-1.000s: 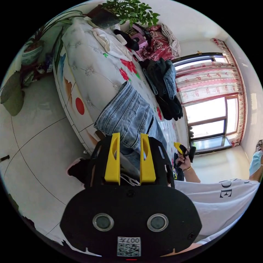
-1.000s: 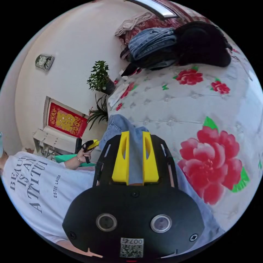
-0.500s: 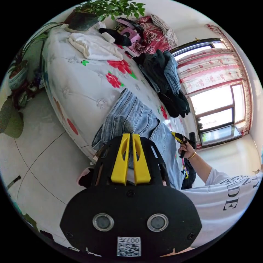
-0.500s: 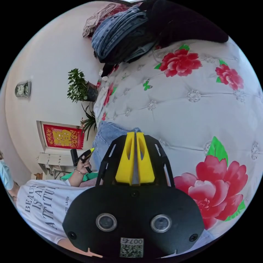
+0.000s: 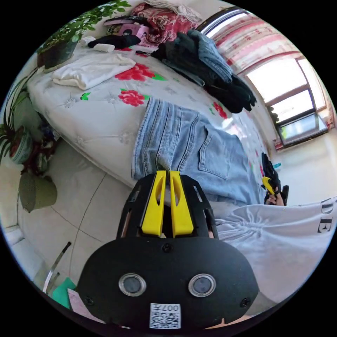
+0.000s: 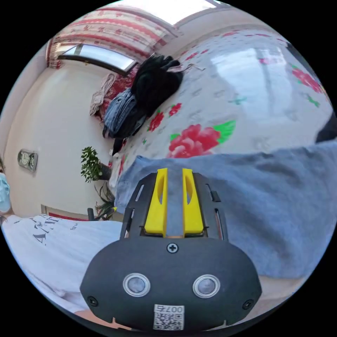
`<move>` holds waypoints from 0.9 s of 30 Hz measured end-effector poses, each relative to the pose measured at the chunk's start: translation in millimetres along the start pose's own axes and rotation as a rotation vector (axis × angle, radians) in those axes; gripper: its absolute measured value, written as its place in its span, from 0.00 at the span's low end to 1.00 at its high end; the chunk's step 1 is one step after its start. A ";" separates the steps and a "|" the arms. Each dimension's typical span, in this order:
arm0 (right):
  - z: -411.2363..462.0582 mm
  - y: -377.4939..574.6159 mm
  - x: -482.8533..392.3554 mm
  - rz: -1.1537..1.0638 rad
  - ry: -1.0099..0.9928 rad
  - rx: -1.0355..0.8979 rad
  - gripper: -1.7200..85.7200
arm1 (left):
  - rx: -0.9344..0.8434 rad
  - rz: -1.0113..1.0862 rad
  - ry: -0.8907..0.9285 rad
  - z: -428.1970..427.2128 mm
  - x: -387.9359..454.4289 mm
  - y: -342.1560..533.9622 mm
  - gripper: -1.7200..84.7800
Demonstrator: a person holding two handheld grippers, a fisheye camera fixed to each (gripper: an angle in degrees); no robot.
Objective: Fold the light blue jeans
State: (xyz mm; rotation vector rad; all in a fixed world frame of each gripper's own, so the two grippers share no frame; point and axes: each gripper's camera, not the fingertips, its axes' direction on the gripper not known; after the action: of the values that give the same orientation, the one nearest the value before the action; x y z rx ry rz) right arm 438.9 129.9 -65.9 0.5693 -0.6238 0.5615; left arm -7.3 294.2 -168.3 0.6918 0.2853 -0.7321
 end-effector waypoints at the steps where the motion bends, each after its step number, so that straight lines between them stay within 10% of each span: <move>1: -32.3 27.1 21.7 0.075 0.075 0.061 0.10 | 0.016 -0.039 0.027 0.1 -5.6 -0.9 0.01; 8: -170.2 168.3 108.3 0.551 0.326 0.544 0.12 | 0.054 -0.094 0.064 -27.0 -19.8 -9.2 0.04; 21: -133.2 183.4 151.8 0.750 0.043 0.738 0.06 | 0.279 -0.453 0.277 -72.9 -126.4 62.6 0.11; 27: -131.6 97.9 17.2 0.183 0.098 0.565 0.02 | 0.336 -0.516 0.351 -68.6 -168.4 86.1 0.13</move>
State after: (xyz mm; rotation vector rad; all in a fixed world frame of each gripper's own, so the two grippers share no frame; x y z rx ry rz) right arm 438.0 288.3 -112.0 1.0135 -0.4211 0.9441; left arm -68.7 473.0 -99.7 1.0876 0.6880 -1.1658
